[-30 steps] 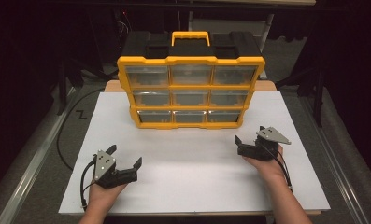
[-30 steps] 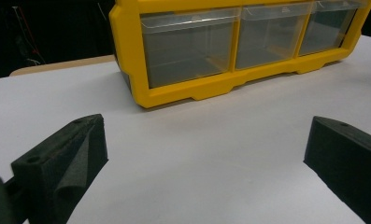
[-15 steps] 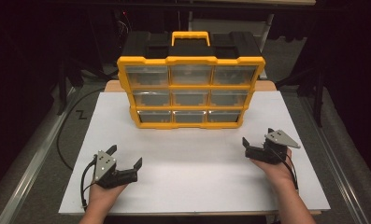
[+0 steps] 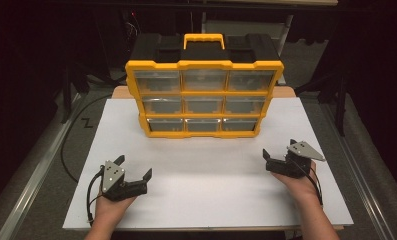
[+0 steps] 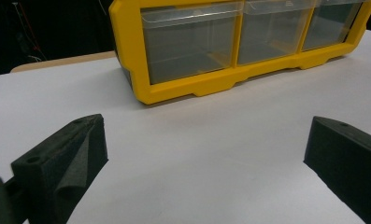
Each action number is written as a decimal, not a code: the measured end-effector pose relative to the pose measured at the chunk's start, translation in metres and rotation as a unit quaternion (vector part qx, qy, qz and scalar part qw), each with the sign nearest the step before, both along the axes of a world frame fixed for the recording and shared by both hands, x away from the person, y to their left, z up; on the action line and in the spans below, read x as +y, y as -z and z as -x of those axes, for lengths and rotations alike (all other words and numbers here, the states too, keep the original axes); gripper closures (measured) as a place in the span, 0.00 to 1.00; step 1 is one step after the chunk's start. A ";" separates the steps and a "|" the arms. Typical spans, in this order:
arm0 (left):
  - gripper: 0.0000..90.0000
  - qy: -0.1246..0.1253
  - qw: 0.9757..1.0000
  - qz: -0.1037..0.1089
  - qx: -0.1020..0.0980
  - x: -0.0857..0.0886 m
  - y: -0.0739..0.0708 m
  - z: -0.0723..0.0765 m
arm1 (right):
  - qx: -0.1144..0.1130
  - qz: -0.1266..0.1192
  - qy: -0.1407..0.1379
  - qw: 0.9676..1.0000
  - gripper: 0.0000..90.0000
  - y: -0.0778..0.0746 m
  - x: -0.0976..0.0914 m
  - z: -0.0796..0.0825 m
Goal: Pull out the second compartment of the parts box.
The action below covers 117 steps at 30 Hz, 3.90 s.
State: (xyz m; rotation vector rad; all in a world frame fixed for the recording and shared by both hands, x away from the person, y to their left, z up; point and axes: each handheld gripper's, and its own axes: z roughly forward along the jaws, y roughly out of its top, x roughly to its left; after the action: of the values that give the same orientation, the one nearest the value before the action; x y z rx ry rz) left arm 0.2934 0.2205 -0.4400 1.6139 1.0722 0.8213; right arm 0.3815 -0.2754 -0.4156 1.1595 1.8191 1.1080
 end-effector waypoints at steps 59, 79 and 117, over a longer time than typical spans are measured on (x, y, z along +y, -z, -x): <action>0.00 -0.003 1.000 0.010 -0.014 0.002 -0.001 0.001 | -0.039 0.275 -0.055 0.959 0.01 0.015 0.036 0.009; 0.00 -0.003 1.000 0.012 -0.014 0.002 -0.002 0.002 | -0.071 0.355 -0.075 0.929 0.01 0.012 0.052 0.019; 0.00 0.014 1.000 -0.007 -0.010 -0.002 -0.001 0.001 | -0.095 0.511 -0.112 0.847 0.01 0.020 0.078 0.025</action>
State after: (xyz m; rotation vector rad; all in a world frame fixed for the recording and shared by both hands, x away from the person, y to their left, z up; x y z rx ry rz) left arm 0.2924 0.2184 -0.4388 1.6256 1.0308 0.8255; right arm 0.3569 -0.1974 -0.4360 0.1903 1.9711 0.2012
